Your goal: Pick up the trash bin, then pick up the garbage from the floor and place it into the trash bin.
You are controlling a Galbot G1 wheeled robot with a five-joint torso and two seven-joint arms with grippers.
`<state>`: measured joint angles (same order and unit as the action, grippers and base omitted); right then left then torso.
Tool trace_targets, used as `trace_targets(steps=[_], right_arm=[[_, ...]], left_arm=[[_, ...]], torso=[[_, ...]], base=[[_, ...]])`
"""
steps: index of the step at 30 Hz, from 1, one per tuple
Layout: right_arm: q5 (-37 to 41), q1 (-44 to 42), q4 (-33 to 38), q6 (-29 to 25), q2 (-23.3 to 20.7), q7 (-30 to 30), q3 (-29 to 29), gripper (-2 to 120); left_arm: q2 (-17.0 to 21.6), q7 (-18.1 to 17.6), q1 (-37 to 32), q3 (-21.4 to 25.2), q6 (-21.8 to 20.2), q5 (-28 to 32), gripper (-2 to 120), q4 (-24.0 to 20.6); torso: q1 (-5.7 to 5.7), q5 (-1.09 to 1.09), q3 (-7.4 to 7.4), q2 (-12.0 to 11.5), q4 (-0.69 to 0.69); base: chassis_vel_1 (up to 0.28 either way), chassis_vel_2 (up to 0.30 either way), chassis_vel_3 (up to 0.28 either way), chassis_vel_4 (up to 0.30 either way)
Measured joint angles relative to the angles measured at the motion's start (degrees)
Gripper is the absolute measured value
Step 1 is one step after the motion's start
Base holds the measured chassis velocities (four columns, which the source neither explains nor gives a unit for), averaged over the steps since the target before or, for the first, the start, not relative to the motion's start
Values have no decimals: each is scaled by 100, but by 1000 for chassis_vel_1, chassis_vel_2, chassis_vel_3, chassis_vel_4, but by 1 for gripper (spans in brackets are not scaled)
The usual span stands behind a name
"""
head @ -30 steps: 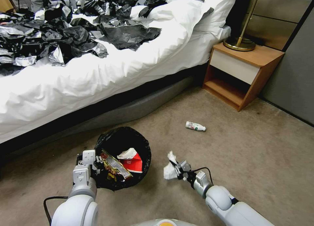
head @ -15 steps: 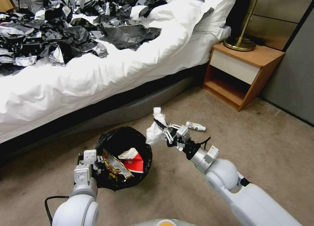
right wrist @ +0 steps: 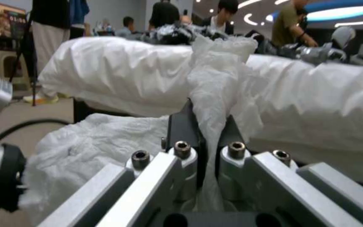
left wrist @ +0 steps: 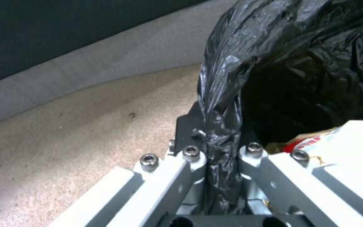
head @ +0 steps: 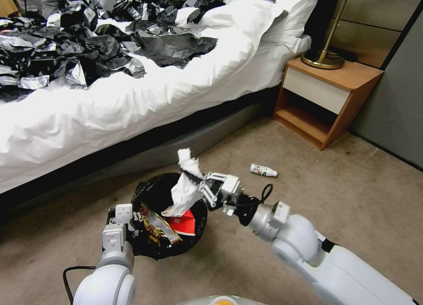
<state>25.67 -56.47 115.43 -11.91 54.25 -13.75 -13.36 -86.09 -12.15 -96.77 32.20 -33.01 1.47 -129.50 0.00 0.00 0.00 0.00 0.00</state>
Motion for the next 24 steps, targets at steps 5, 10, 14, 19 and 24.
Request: trace_targets(steps=[5,10,14,19,24], right_arm=[[15,475,-596,66,30,134,-682,0],[-1,654,-897,141,94,161,-952,0],[-17,717,-1013,221,133,178,-1111,2],[-27,765,-1042,246,149,191,-1252,19],[-31,873,-1073,277,146,201,-1386,37]], left_arm=[[-4,0,-9,7,2,-3,1,-14],[-11,0,-17,12,4,-3,1,-22],[-12,0,-18,27,6,-2,1,-29],[-8,0,1,32,6,5,1,-29],[-17,0,22,15,5,6,1,-25]], torso=[[0,0,0,0,0],[0,0,0,0,1],[0,0,0,0,0],[0,0,0,0,0],[0,0,0,0,0]], base=[[0,0,0,0],[0,0,0,0],[0,0,0,0],[0,0,0,0],[0,0,0,0]])
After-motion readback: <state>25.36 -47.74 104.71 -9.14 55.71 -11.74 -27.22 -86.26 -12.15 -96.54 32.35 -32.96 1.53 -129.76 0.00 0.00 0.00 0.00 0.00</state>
